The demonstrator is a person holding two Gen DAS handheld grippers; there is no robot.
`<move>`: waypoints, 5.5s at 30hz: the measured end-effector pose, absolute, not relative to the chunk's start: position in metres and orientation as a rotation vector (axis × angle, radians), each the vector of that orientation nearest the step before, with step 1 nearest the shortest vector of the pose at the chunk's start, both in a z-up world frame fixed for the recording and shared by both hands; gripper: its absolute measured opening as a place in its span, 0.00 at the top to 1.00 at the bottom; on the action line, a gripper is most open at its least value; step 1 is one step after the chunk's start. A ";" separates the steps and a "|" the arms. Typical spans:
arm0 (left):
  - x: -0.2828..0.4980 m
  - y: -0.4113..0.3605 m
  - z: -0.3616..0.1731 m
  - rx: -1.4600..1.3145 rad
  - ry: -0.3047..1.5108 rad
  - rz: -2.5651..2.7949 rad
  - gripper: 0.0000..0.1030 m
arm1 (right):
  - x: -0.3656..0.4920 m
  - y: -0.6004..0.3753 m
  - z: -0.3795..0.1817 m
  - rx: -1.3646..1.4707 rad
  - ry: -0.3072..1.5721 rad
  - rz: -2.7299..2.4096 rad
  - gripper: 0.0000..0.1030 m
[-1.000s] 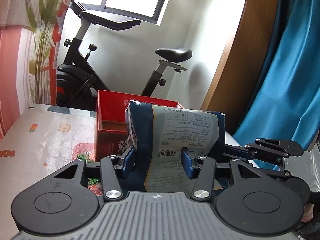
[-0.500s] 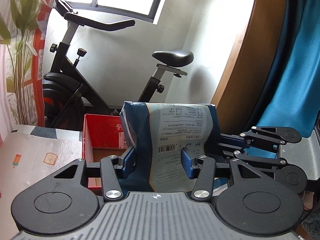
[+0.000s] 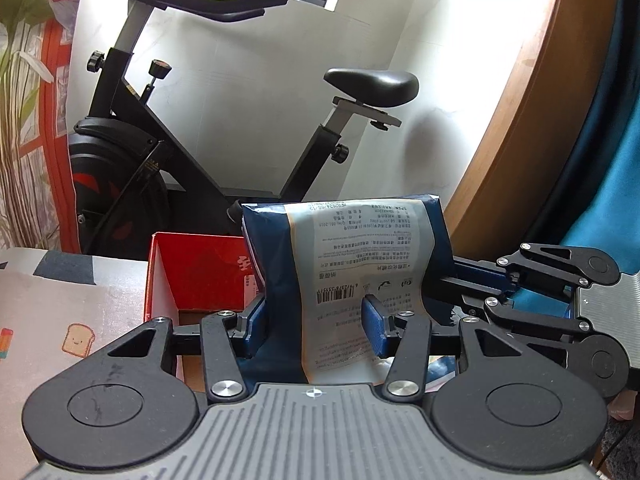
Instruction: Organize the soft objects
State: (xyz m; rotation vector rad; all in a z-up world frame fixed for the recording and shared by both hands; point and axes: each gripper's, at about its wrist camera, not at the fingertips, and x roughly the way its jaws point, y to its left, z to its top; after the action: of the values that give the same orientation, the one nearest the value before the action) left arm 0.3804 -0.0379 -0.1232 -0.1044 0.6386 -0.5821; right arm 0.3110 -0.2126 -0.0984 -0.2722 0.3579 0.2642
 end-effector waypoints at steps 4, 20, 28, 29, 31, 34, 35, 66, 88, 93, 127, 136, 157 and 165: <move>0.401 -0.046 -0.137 -0.084 0.669 -0.577 0.49 | 0.334 -0.222 -0.114 -0.241 0.378 0.246 0.88; 0.429 -0.052 -0.182 -0.044 0.787 -0.518 0.49 | 0.377 -0.218 -0.174 -0.167 0.614 0.210 0.88; 0.412 -0.039 -0.166 -0.046 0.733 -0.493 0.49 | 0.366 -0.220 -0.168 -0.150 0.636 0.150 0.84; 0.409 -0.036 -0.163 -0.052 0.724 -0.490 0.49 | 0.361 -0.221 -0.166 -0.143 0.631 0.144 0.82; 0.401 -0.032 -0.155 -0.058 0.696 -0.484 0.48 | 0.352 -0.224 -0.161 -0.119 0.621 0.133 0.77; 0.384 -0.024 -0.143 -0.057 0.662 -0.479 0.39 | 0.333 -0.225 -0.152 -0.094 0.602 0.116 0.52; 0.376 -0.022 -0.139 -0.051 0.649 -0.470 0.28 | 0.327 -0.224 -0.149 -0.090 0.595 0.115 0.43; 0.142 0.037 -0.174 -0.029 0.642 -0.276 0.00 | 0.087 -0.162 -0.179 0.156 0.443 0.099 0.00; 0.148 0.017 -0.246 -0.023 0.849 -0.341 0.10 | 0.091 -0.141 -0.266 0.170 0.634 0.105 0.17; 0.152 0.016 -0.257 -0.029 0.880 -0.376 0.22 | 0.107 -0.136 -0.281 0.182 0.669 0.119 0.24; 0.150 0.014 -0.262 -0.041 0.930 -0.394 0.55 | 0.093 -0.154 -0.276 0.363 0.711 0.209 0.76; 0.151 0.016 -0.263 -0.043 0.926 -0.372 0.55 | 0.103 -0.167 -0.286 0.420 0.717 0.182 0.77; 0.150 0.010 -0.266 -0.086 0.942 -0.478 0.41 | 0.101 -0.160 -0.289 0.478 0.733 0.262 0.74; 0.150 0.011 -0.266 -0.105 0.962 -0.506 0.47 | 0.099 -0.149 -0.287 0.444 0.744 0.299 0.74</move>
State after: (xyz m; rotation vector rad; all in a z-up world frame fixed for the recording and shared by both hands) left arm 0.1501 0.0114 -0.2661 -0.1050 0.9619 -0.5059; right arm 0.0989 -0.1486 -0.2867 0.4445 0.7441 0.2995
